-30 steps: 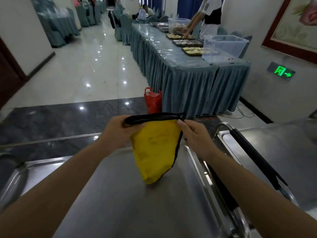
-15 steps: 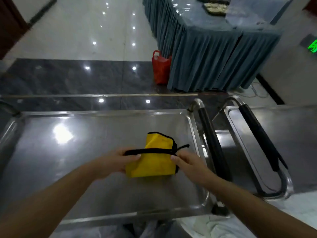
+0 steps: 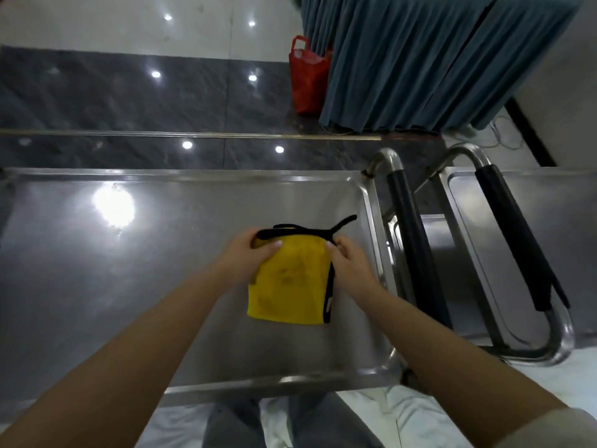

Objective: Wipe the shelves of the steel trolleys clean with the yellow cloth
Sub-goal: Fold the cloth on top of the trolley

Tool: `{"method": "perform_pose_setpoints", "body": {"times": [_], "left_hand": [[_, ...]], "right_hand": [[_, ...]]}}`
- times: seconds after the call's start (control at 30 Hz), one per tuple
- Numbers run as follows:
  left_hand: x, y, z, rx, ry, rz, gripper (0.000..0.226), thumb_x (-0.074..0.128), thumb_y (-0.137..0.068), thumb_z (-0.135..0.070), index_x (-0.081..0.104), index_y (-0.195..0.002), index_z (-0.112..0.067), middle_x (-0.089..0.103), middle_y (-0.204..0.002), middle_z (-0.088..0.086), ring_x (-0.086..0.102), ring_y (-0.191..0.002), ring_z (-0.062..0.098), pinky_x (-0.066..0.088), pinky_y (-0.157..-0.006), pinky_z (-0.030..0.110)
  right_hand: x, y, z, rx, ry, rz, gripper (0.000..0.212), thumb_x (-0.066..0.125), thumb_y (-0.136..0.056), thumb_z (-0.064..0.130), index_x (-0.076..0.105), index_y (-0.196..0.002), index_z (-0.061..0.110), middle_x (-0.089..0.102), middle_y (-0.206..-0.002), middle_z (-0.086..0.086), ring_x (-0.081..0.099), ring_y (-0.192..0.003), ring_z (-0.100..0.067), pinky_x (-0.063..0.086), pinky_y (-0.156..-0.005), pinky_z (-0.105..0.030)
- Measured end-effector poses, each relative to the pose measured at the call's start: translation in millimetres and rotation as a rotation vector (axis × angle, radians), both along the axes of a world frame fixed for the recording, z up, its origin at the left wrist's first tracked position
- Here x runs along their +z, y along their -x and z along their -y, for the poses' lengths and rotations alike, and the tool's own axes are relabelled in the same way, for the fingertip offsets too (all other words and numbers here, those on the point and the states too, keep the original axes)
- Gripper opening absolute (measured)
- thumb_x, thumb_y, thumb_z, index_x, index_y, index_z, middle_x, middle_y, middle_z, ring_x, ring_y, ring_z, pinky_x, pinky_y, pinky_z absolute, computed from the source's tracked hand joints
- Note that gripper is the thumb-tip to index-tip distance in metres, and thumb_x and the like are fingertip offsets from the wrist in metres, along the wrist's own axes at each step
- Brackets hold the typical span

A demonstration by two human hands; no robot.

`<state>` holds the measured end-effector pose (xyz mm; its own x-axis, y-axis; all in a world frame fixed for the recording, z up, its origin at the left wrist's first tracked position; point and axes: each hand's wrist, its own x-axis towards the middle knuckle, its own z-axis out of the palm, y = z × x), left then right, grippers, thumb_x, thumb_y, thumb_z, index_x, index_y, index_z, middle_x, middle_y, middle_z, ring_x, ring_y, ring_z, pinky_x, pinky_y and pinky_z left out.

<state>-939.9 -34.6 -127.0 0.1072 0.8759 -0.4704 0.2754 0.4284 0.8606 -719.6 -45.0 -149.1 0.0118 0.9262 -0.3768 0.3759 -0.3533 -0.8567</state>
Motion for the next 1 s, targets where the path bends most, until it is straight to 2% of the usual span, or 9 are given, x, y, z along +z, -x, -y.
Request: {"method": "perform_pose_setpoints", "body": {"times": [0.07, 0.13, 0.2, 0.3, 0.43, 0.53, 0.7, 0.83, 1.0], "left_hand": [[-6, -8, -10, 0.025, -0.002, 0.011, 0.044, 0.065, -0.09, -0.014, 0.054, -0.132, -0.011, 0.058, -0.128, 0.011, 0.056, -0.118, 0.027, 0.048, -0.098, 0.04], [-16, -14, -10, 0.036, 0.035, 0.017, 0.052, 0.062, -0.09, -0.004, 0.044, -0.139, -0.007, 0.051, -0.136, 0.014, 0.049, -0.125, 0.031, 0.045, -0.101, 0.043], [-30, -16, -2, 0.018, 0.064, -0.031, 0.055, 0.061, -0.091, -0.003, 0.04, -0.142, -0.007, 0.05, -0.138, 0.014, 0.048, -0.127, 0.032, 0.044, -0.099, 0.042], [-48, -12, 17, 0.059, 0.096, -0.239, 0.061, 0.066, -0.09, -0.017, 0.037, -0.143, -0.008, 0.049, -0.14, 0.012, 0.048, -0.126, 0.031, 0.043, -0.095, 0.036], [-64, -6, 38, 0.003, 0.219, -0.33, 0.059, 0.072, -0.083, -0.039, 0.049, -0.13, -0.011, 0.06, -0.121, 0.005, 0.059, -0.106, 0.023, 0.049, -0.085, 0.035], [-66, -8, 50, -0.09, 0.223, -0.397, 0.04, 0.075, -0.08, -0.039, 0.054, -0.108, -0.023, 0.057, -0.099, -0.004, 0.054, -0.081, 0.009, 0.042, -0.064, 0.026], [-63, -5, 61, -0.029, 0.208, -0.304, 0.02, 0.071, -0.085, -0.024, 0.057, -0.098, -0.02, 0.06, -0.09, -0.003, 0.053, -0.075, 0.007, 0.044, -0.066, 0.028], [-38, -4, 62, 0.271, 0.245, 0.048, 0.043, 0.074, -0.066, -0.022, 0.054, -0.098, -0.001, 0.057, -0.098, 0.019, 0.055, -0.089, 0.026, 0.048, -0.08, 0.048], [2, -8, 52, 0.273, 0.163, 0.192, 0.022, 0.066, -0.085, -0.008, 0.055, -0.103, -0.012, 0.063, -0.093, 0.008, 0.062, -0.08, 0.018, 0.053, -0.069, 0.038]], "right_hand": [[-12, -2, -16, -0.025, 0.051, 0.083, 0.015, 0.047, -0.097, 0.035, 0.053, -0.087, 0.026, 0.053, -0.077, 0.001, 0.052, -0.071, -0.014, 0.041, -0.063, -0.029], [-23, -5, -23, -0.013, 0.162, 0.183, 0.012, 0.05, -0.096, 0.032, 0.052, -0.105, 0.025, 0.057, -0.095, 0.001, 0.052, -0.078, -0.009, 0.04, -0.062, -0.025], [-29, -9, -24, 0.025, 0.176, 0.267, 0.034, 0.055, -0.094, 0.028, 0.046, -0.127, 0.021, 0.056, -0.113, 0.0, 0.054, -0.091, -0.01, 0.047, -0.07, -0.027], [-28, -5, -31, 0.163, -0.043, 0.488, 0.048, 0.059, -0.09, 0.028, 0.043, -0.135, 0.019, 0.051, -0.131, -0.004, 0.049, -0.118, -0.02, 0.045, -0.099, -0.039], [-29, 18, -57, 0.444, -0.097, 0.617, 0.06, 0.058, -0.091, 0.037, 0.036, -0.143, 0.018, 0.042, -0.145, -0.006, 0.038, -0.132, -0.025, 0.035, -0.108, -0.039], [-36, 32, -73, 0.492, -0.048, 0.726, 0.055, 0.059, -0.087, 0.039, 0.045, -0.136, 0.018, 0.051, -0.134, -0.006, 0.047, -0.121, -0.026, 0.041, -0.093, -0.037], [-44, 35, -73, 0.596, 0.092, 0.72, 0.03, 0.053, -0.089, 0.042, 0.057, -0.097, 0.014, 0.061, -0.093, -0.005, 0.053, -0.079, -0.019, 0.039, -0.057, -0.029], [-31, 18, -55, 0.632, 0.094, 0.631, 0.023, 0.049, -0.093, 0.038, 0.045, -0.082, 0.018, 0.049, -0.078, 0.001, 0.053, -0.077, -0.022, 0.031, -0.054, -0.029], [35, -27, -21, 0.366, 0.048, 0.318, 0.016, 0.056, -0.09, 0.036, 0.047, -0.094, 0.024, 0.057, -0.083, 0.005, 0.056, -0.074, -0.012, 0.046, -0.058, -0.029]]}}
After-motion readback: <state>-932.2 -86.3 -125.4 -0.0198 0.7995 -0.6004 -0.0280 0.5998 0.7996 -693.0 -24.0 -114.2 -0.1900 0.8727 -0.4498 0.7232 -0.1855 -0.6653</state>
